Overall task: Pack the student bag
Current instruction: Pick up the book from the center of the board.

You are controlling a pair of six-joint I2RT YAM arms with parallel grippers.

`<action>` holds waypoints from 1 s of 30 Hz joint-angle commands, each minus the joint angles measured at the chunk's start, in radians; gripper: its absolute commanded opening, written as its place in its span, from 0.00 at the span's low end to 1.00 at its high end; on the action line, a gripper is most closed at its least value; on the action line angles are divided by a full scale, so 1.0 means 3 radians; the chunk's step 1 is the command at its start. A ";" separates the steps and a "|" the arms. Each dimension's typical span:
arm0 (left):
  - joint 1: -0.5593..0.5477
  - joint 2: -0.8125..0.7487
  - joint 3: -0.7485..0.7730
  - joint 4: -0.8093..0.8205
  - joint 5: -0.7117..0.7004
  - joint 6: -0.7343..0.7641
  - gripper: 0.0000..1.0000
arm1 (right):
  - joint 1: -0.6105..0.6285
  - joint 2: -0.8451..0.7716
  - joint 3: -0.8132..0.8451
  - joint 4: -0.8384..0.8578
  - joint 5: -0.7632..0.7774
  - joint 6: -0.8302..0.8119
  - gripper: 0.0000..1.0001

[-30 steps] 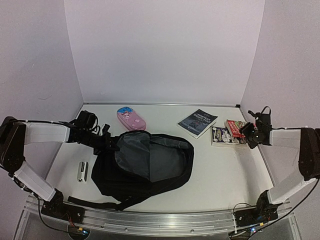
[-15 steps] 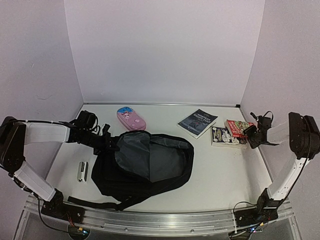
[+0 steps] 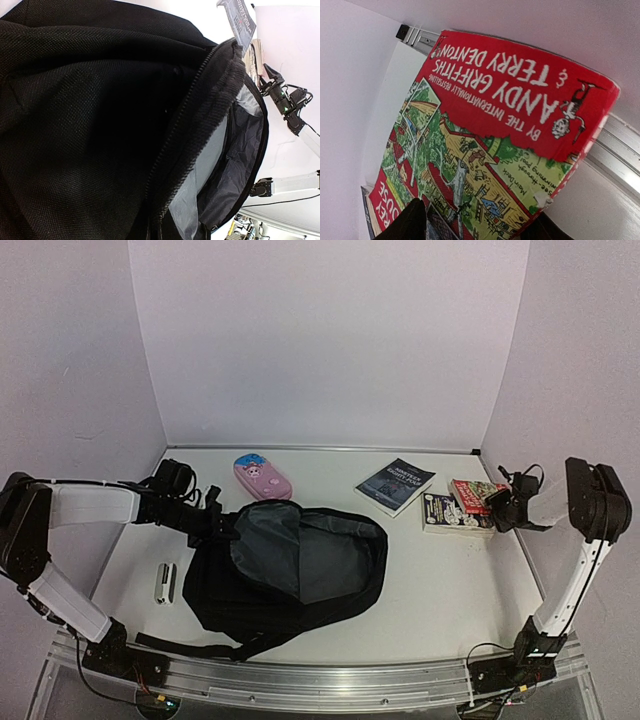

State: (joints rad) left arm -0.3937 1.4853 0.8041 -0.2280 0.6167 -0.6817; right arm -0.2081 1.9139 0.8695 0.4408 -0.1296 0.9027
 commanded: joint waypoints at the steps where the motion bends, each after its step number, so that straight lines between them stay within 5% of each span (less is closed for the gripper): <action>1: -0.0002 0.0021 0.0153 0.0033 -0.0038 0.0033 0.00 | -0.0022 0.0178 0.0140 0.0181 -0.0018 0.0148 0.57; 11: -0.0001 -0.0056 0.0104 -0.0058 -0.0152 0.0023 0.00 | -0.0022 0.0205 0.0120 0.0727 -0.0045 0.0326 0.24; 17: -0.0002 -0.0106 0.0071 -0.0101 -0.0181 -0.0005 0.02 | -0.0021 -0.0233 0.0076 0.0840 0.0033 0.0127 0.09; 20: -0.0003 -0.0144 0.0090 -0.0217 -0.0265 0.0027 0.18 | -0.0017 -0.0541 0.0102 0.0731 -0.0038 -0.0081 0.00; 25: -0.0002 -0.0209 0.0199 -0.0474 -0.0402 0.0152 0.60 | -0.0012 -0.0941 0.0352 0.0044 -0.0375 -0.0519 0.00; 30: -0.0002 -0.0393 0.0465 -0.0879 -0.0595 0.0484 0.84 | 0.0062 -0.1326 0.0572 -0.0715 -0.1172 -0.0999 0.00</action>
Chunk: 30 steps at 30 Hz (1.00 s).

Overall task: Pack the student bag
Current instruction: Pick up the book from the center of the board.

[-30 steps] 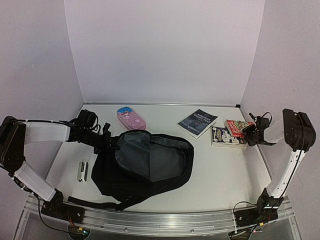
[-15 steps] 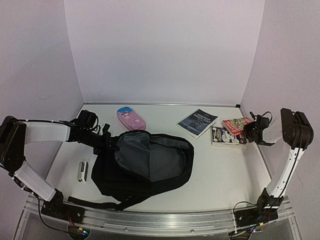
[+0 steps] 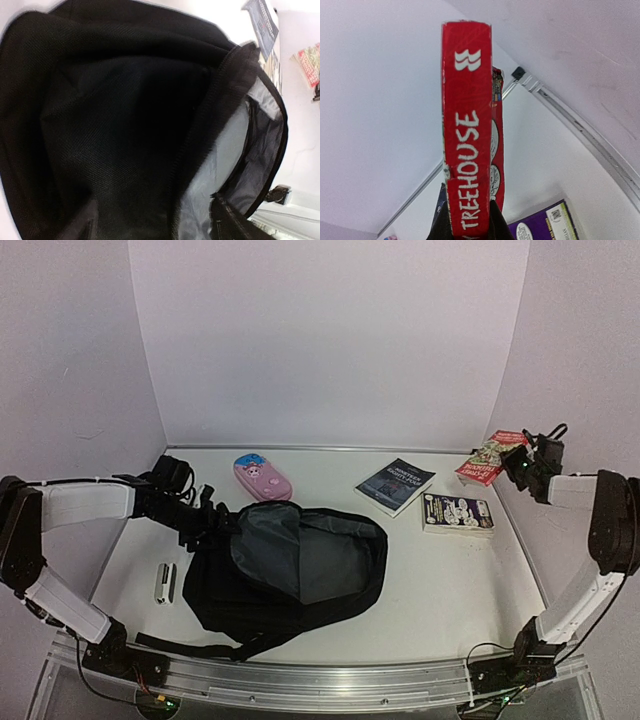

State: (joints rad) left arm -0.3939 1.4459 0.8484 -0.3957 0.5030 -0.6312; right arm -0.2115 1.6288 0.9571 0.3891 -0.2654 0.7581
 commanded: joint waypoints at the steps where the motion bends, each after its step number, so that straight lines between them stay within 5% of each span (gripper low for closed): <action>1: -0.0003 -0.0309 0.0405 -0.0419 -0.0290 0.0390 0.86 | 0.0120 -0.0445 0.0334 -0.0725 -0.0848 -0.0661 0.00; 10: -0.0023 -0.0456 0.1128 -0.0597 -0.0324 0.1025 0.95 | 0.1175 -0.0901 0.0905 -0.2293 -0.1057 -0.1516 0.00; 19: -0.0129 -0.0036 0.1990 -0.0497 0.1019 0.1502 0.96 | 0.2186 -0.0828 0.1274 -0.2669 -0.1314 -0.1411 0.00; 30: -0.0611 0.0545 0.2393 -0.0667 0.1399 0.1872 0.95 | 0.2870 -0.0278 0.1759 -0.2811 -0.1906 -0.1589 0.00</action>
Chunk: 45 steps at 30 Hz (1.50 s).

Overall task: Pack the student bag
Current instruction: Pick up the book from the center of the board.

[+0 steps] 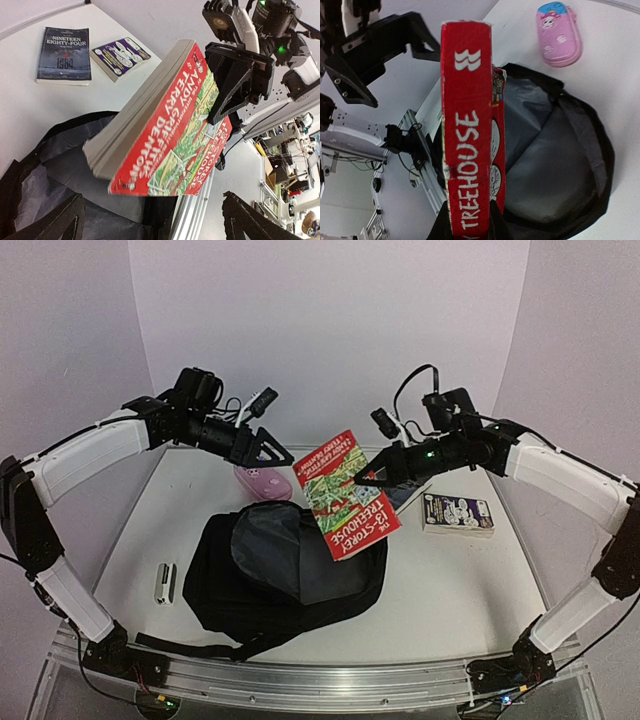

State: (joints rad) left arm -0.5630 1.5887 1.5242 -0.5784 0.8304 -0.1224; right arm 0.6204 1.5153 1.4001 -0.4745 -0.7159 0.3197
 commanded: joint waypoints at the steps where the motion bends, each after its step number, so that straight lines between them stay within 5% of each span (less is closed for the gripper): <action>1: -0.0063 0.0087 0.0136 -0.0040 0.0363 0.0177 0.96 | 0.0118 0.0144 0.0318 0.0059 -0.0442 -0.0140 0.00; 21: -0.0213 0.0366 0.0052 0.0121 0.0845 0.0111 0.94 | 0.0280 0.0496 0.0510 -0.0016 -0.1059 -0.0394 0.00; 27: -0.0235 0.0401 -0.0034 0.0243 0.1131 -0.0025 0.60 | 0.0284 0.0534 0.0487 -0.0025 -0.1044 -0.0429 0.00; 33: -0.0240 0.0355 -0.0205 0.0283 0.1161 -0.0107 0.12 | 0.0281 0.0545 0.0525 -0.0028 -0.0544 -0.0389 0.00; 36: -0.0240 0.0310 -0.0311 0.0371 0.1134 -0.0215 0.00 | 0.0274 0.0528 0.0538 -0.0015 -0.0259 -0.0345 0.01; 40: -0.0239 0.0157 -0.0560 0.0827 0.1030 -0.0586 0.00 | 0.0257 0.0458 0.0524 0.0014 -0.0023 -0.0284 0.12; 45: -0.0218 -0.0134 -0.0831 0.1496 0.0677 -0.1177 0.00 | 0.0238 0.0247 0.0365 0.0235 0.0254 -0.0110 0.67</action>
State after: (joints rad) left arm -0.6190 1.6606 1.3207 -0.3407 1.0920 -0.2989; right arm 0.7052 1.6789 1.4990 -0.5460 -0.7640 0.2347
